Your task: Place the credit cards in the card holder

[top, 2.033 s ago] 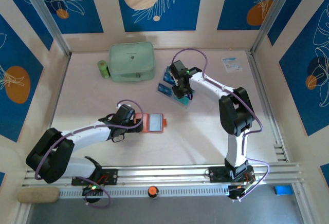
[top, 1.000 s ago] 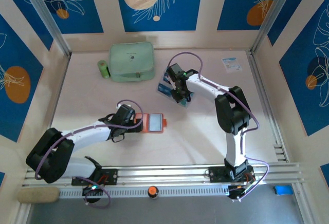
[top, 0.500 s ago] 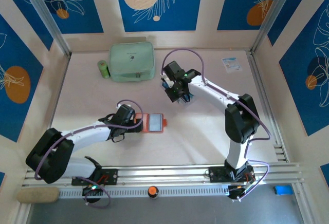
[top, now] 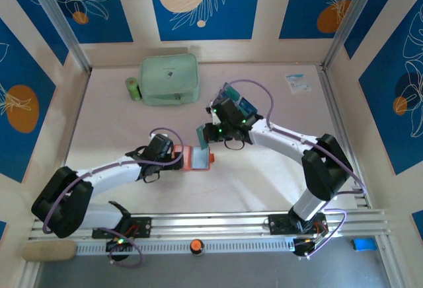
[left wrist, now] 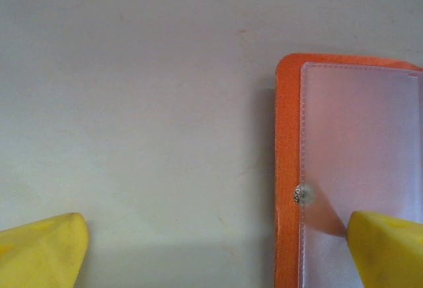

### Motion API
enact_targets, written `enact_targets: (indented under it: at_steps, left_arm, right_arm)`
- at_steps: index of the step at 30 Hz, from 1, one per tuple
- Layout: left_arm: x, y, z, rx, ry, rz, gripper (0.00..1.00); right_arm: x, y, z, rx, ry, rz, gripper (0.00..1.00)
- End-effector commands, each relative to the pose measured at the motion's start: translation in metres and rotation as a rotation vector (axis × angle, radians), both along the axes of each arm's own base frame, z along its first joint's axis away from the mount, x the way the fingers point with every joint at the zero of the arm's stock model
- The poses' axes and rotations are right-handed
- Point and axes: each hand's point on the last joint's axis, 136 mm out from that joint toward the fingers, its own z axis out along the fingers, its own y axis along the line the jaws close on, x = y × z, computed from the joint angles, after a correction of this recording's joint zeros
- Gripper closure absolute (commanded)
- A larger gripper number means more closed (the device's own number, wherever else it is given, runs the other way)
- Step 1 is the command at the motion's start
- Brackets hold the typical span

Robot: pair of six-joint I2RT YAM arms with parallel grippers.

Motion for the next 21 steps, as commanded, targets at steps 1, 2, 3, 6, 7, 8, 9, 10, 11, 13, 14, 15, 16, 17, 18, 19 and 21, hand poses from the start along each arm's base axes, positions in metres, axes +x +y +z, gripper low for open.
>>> enact_targets:
  at_steps: [1,2,3,6,7,8,9,10,11,13,14,15,16,17,18,19,21]
  left_arm:
    - [0.005,0.008,0.009,0.023,-0.013,0.041,0.00]
    - [0.004,0.009,0.009,0.028,-0.010,0.045,0.00]
    - [0.003,0.011,0.008,0.032,-0.009,0.047,0.00]
    - [0.002,0.013,0.007,0.037,-0.007,0.051,0.00]
    - [0.001,0.013,0.007,0.038,-0.007,0.053,0.00]
    - [0.001,0.014,0.007,0.041,-0.005,0.055,0.00]
    - [0.001,0.014,0.007,0.042,-0.006,0.057,0.00]
    - [0.000,0.015,0.006,0.043,-0.003,0.059,0.00]
    - [-0.001,0.016,0.004,0.044,0.001,0.060,0.00]
    - [-0.002,0.016,0.004,0.044,0.002,0.063,0.00]
    - [-0.002,0.016,0.003,0.044,0.003,0.065,0.00]
    - [-0.003,0.017,0.003,0.044,0.005,0.066,0.00]
    - [-0.003,0.017,0.002,0.044,0.007,0.068,0.00]
    - [-0.004,0.017,0.001,0.045,0.009,0.068,0.00]
    - [-0.004,0.017,0.001,0.043,0.008,0.068,0.00]
    - [-0.005,0.018,0.000,0.046,0.012,0.067,0.00]
    - [-0.006,0.018,-0.001,0.048,0.017,0.067,0.00]
  right_arm:
    - [-0.004,0.030,0.008,0.219,0.057,-0.080,1.00]
    - [-0.006,0.032,0.002,0.235,0.062,-0.092,1.00]
    - [-0.008,0.034,-0.002,0.253,0.064,-0.100,1.00]
    - [-0.012,0.036,-0.014,0.282,0.069,-0.130,1.00]
    - [-0.013,0.035,-0.018,0.288,0.072,-0.141,1.00]
    - [-0.013,0.035,-0.020,0.300,0.070,-0.150,1.00]
    - [-0.014,0.036,-0.022,0.309,0.069,-0.156,1.00]
    - [-0.015,0.035,-0.025,0.314,0.071,-0.167,1.00]
    - [-0.015,0.035,-0.027,0.319,0.068,-0.174,1.00]
    - [-0.016,0.034,-0.033,0.322,0.070,-0.190,1.00]
    - [-0.017,0.035,-0.036,0.322,0.072,-0.194,1.00]
    - [-0.017,0.034,-0.038,0.324,0.075,-0.201,1.00]
    - [-0.018,0.035,-0.040,0.327,0.076,-0.205,1.00]
    - [-0.019,0.034,-0.044,0.324,0.078,-0.211,1.00]
    - [-0.019,0.033,-0.046,0.324,0.077,-0.218,1.00]
    - [-0.020,0.033,-0.048,0.326,0.075,-0.223,1.00]
    - [-0.021,0.031,-0.051,0.324,0.076,-0.233,1.00]
